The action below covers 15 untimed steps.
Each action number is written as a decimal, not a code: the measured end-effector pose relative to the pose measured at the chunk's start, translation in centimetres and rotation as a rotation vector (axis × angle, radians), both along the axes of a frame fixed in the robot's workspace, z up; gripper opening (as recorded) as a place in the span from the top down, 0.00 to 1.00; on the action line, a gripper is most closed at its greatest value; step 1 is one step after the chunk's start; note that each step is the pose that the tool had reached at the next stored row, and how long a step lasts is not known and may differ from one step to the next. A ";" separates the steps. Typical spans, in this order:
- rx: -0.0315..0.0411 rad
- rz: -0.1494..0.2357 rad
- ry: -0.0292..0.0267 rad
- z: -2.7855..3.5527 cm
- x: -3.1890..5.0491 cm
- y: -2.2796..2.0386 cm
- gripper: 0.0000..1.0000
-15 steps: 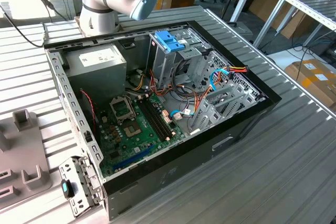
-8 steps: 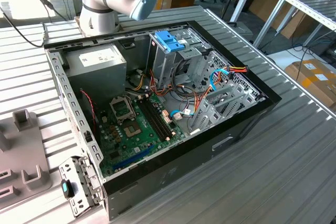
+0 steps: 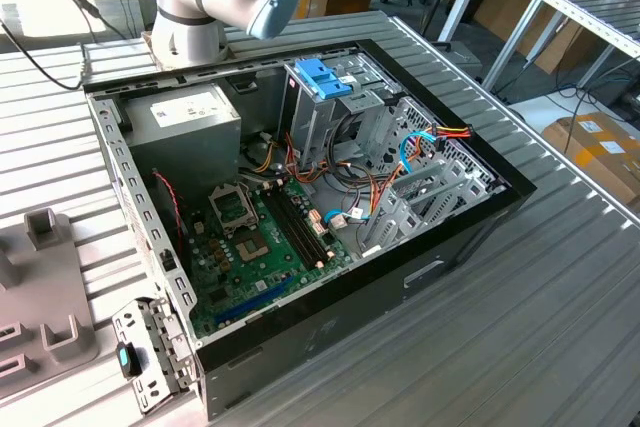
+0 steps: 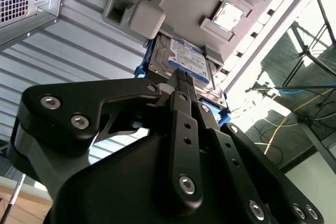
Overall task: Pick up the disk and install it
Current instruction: 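Reach for the disk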
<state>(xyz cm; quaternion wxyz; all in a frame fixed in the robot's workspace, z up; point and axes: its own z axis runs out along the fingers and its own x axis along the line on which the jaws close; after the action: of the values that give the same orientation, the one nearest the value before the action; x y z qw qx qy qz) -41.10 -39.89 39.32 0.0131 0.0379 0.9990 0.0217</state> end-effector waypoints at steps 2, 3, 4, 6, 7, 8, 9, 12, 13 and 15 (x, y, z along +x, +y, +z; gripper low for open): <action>0.0000 0.000 0.0000 0.00 -0.10 0.00 0.89; 0.0000 0.000 0.0000 0.00 -0.14 0.00 0.89; 0.0000 0.000 0.0000 0.00 -0.19 0.00 0.89; 0.0000 0.000 0.0000 0.00 -0.30 0.00 0.89; 0.0000 0.000 0.0000 0.00 -0.35 0.00 0.89; 0.0000 0.000 0.0000 0.00 -0.39 0.00 0.89; 0.0000 0.000 0.0000 0.00 -0.43 0.00 0.89; 0.0000 0.000 0.0000 0.00 -0.64 0.00 0.89; 0.0000 0.000 0.0000 0.00 -0.71 0.00 0.89; 0.0000 0.000 0.0000 0.00 -0.87 0.00 0.89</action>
<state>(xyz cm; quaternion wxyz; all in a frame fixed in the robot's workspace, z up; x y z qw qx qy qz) -41.97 -39.89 39.32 0.0131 0.0379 0.9990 0.0217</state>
